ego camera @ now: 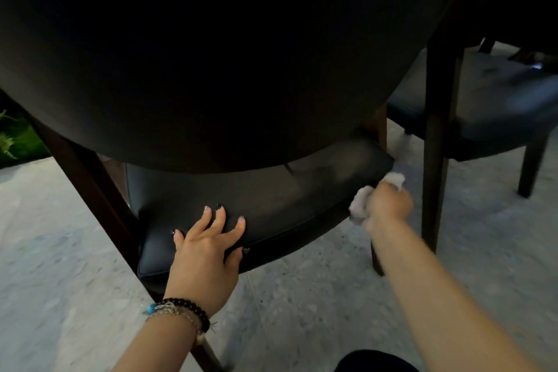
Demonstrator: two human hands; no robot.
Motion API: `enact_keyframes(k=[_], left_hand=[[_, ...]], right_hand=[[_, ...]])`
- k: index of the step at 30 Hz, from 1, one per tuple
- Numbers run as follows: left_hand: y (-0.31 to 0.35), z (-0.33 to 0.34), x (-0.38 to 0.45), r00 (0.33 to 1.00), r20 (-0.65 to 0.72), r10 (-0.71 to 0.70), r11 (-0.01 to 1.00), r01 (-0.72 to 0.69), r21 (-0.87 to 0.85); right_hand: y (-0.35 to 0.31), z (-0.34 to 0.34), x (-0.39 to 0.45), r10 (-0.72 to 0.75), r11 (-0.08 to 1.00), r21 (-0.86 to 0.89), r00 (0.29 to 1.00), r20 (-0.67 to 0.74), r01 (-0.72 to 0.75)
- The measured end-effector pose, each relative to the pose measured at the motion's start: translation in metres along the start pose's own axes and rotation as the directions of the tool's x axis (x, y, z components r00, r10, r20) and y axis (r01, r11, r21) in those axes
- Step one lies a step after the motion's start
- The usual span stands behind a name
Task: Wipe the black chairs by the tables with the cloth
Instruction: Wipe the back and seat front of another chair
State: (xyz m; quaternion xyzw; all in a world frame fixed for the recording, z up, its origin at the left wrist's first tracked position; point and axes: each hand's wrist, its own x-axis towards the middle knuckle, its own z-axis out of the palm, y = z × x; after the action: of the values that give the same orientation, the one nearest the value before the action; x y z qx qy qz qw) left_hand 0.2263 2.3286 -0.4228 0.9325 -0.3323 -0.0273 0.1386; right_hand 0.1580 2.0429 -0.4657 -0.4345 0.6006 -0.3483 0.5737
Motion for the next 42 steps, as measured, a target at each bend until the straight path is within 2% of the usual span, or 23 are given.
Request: enact_keyframes(k=[4,6,8,9,13,17,20,22,24,26,27,28,31,32,33,36,38,39,42], left_hand=[[-0.004,-0.007,-0.003,0.999,0.026,0.036,0.997,-0.034,-0.064],[-0.007,-0.010,-0.005,0.998,0.038,0.056,0.989,-0.051,-0.139],[-0.011,-0.014,-0.007,0.996,0.048,0.079,0.969,-0.065,-0.239],[-0.014,-0.017,-0.008,0.995,0.046,0.089,0.954,-0.071,-0.293],[-0.031,-0.025,-0.010,0.995,0.045,0.094,0.892,-0.064,-0.448],[-0.038,-0.031,-0.009,0.989,0.122,0.088,0.815,-0.001,-0.579],[-0.039,-0.038,-0.008,0.996,0.093,-0.011,0.748,0.070,-0.660],[-0.041,-0.042,-0.012,0.994,0.010,-0.112,0.715,0.087,-0.694],[-0.046,-0.046,-0.018,0.979,-0.061,-0.197,0.690,0.094,-0.718],[-0.054,-0.047,-0.025,0.958,-0.111,-0.264,0.685,0.106,-0.721],[-0.058,-0.047,-0.028,0.943,-0.132,-0.305,0.683,0.120,-0.721],[-0.061,-0.047,-0.031,0.923,-0.150,-0.355,0.676,0.142,-0.723],[-0.068,-0.051,-0.038,0.847,-0.188,-0.497,0.629,0.203,-0.751],[-0.069,-0.053,-0.040,0.823,-0.189,-0.536,0.603,0.217,-0.768],[-0.072,-0.055,-0.043,0.801,-0.185,-0.570,0.571,0.225,-0.789],[-0.081,-0.061,-0.049,0.743,-0.146,-0.653,0.474,0.250,-0.845],[-0.085,-0.067,-0.050,0.707,-0.104,-0.699,0.376,0.240,-0.895],[-0.085,-0.069,-0.051,0.686,-0.082,-0.723,0.319,0.226,-0.920],[-0.081,-0.067,-0.054,0.632,-0.035,-0.774,0.195,0.185,-0.963]], right_hand=[[0.038,-0.006,-0.048,-0.039,0.999,-0.002,0.987,0.156,0.040],[0.016,-0.010,-0.036,0.032,0.997,0.073,0.993,0.113,-0.040],[-0.012,-0.012,-0.025,0.171,0.954,0.239,0.983,0.067,-0.182],[-0.017,-0.011,-0.025,0.177,0.937,0.298,0.983,0.042,-0.181],[0.009,0.000,-0.063,-0.022,0.975,0.222,1.000,0.019,0.018],[0.054,0.016,-0.144,-0.172,0.978,0.121,0.985,0.019,0.168],[0.080,0.030,-0.215,-0.287,0.958,0.081,0.941,0.178,0.276],[0.085,0.028,-0.231,-0.294,0.955,0.115,0.917,0.269,0.273],[0.079,0.011,-0.219,-0.372,0.928,0.119,0.890,0.263,0.353],[0.067,-0.008,-0.191,-0.591,0.805,0.096,0.776,0.217,0.586],[0.059,-0.013,-0.173,-0.667,0.740,0.068,0.717,0.204,0.669],[0.050,-0.014,-0.155,-0.694,0.709,0.027,0.690,0.205,0.705],[0.042,0.000,-0.136,-0.652,0.715,-0.106,0.713,0.257,0.691],[0.048,0.007,-0.146,-0.664,0.680,-0.156,0.692,0.283,0.716],[0.058,0.013,-0.164,-0.706,0.590,-0.207,0.623,0.337,0.781],[0.094,0.032,-0.225,-0.792,0.251,-0.176,0.306,0.528,0.952],[0.102,0.048,-0.253,-0.789,0.140,-0.111,0.179,0.588,0.984],[0.102,0.053,-0.263,-0.761,0.095,-0.061,0.112,0.640,0.994],[0.105,0.055,-0.275,-0.585,-0.136,0.125,-0.182,0.790,0.983]])
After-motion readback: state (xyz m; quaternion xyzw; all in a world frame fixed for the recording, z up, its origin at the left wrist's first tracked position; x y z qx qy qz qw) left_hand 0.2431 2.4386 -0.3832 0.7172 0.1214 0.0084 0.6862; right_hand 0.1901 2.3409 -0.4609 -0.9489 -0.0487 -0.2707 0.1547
